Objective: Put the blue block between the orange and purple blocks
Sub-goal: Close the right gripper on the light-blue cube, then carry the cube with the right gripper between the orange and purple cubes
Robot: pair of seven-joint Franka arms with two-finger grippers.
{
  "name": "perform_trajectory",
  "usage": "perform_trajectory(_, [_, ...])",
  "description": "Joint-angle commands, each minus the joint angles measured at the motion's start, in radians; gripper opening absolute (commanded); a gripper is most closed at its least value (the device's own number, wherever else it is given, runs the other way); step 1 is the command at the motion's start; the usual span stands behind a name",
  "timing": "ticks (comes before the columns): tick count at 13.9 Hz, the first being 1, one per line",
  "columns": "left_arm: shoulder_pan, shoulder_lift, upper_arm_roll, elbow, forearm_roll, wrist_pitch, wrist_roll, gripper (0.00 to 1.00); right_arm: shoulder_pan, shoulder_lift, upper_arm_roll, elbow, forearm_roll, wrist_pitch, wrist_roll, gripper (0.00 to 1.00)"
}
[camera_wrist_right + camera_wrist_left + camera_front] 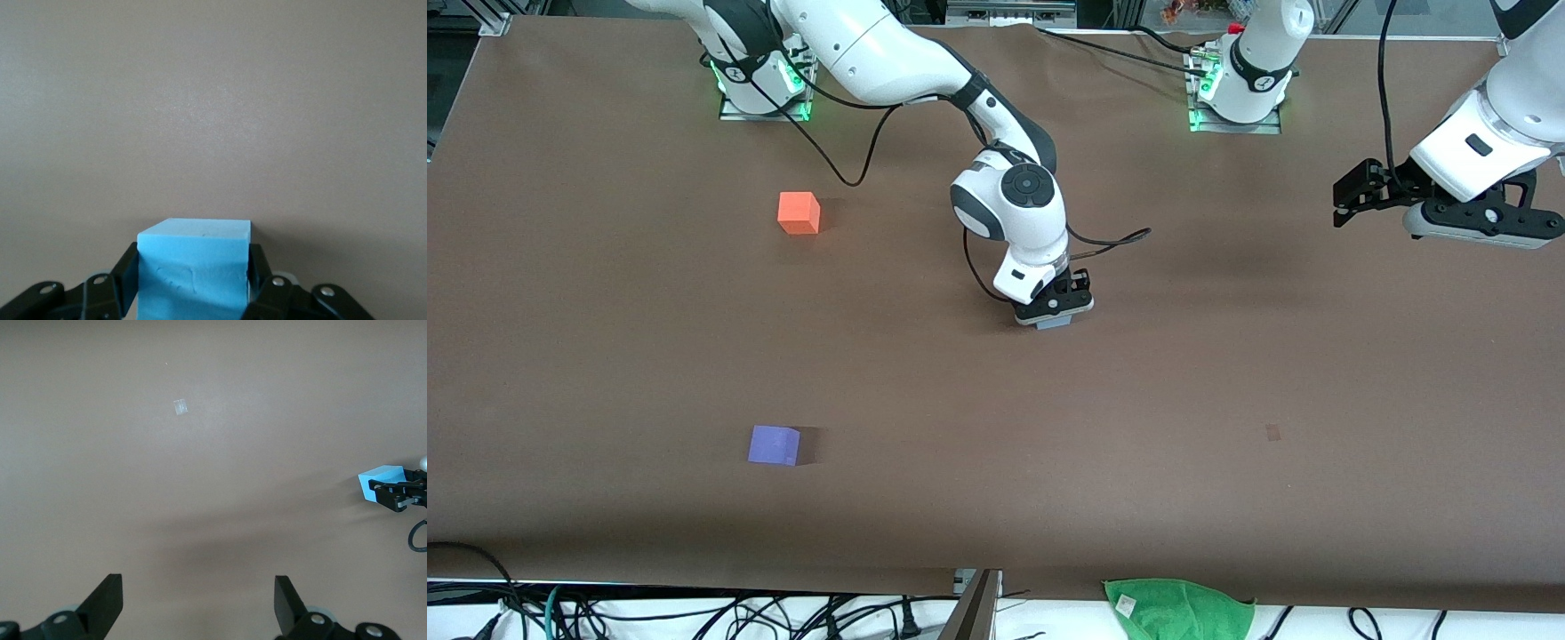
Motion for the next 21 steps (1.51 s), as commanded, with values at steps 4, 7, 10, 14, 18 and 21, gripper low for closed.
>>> perform_trajectory(4, [-0.007,0.015,0.005,0.033,0.018,-0.023,0.002,1.0,-0.017,-0.071,-0.039,-0.015,-0.018,-0.065,-0.023,0.41])
perform_trajectory(7, [-0.005,0.015,0.005,0.033,0.018,-0.023,0.005,1.0,-0.08,-0.176,-0.054,-0.065,-0.007,-0.187,-0.112,0.34])
perform_trajectory(10, [-0.004,0.015,0.005,0.033,0.018,-0.023,0.007,1.0,-0.198,-0.273,-0.052,-0.119,0.025,-0.322,-0.19,0.34])
perform_trajectory(14, [-0.004,0.015,0.005,0.033,0.018,-0.023,0.008,1.0,-0.365,-0.457,-0.06,-0.405,0.111,-0.269,-0.382,0.34])
perform_trajectory(18, [-0.002,0.015,0.005,0.033,0.018,-0.023,0.01,1.0,-0.39,-0.58,-0.18,-0.669,0.111,-0.116,-0.5,0.35])
perform_trajectory(21, [-0.002,0.016,0.005,0.033,0.018,-0.023,0.012,1.0,-0.39,-0.66,-0.218,-0.908,0.111,0.118,-0.56,0.38])
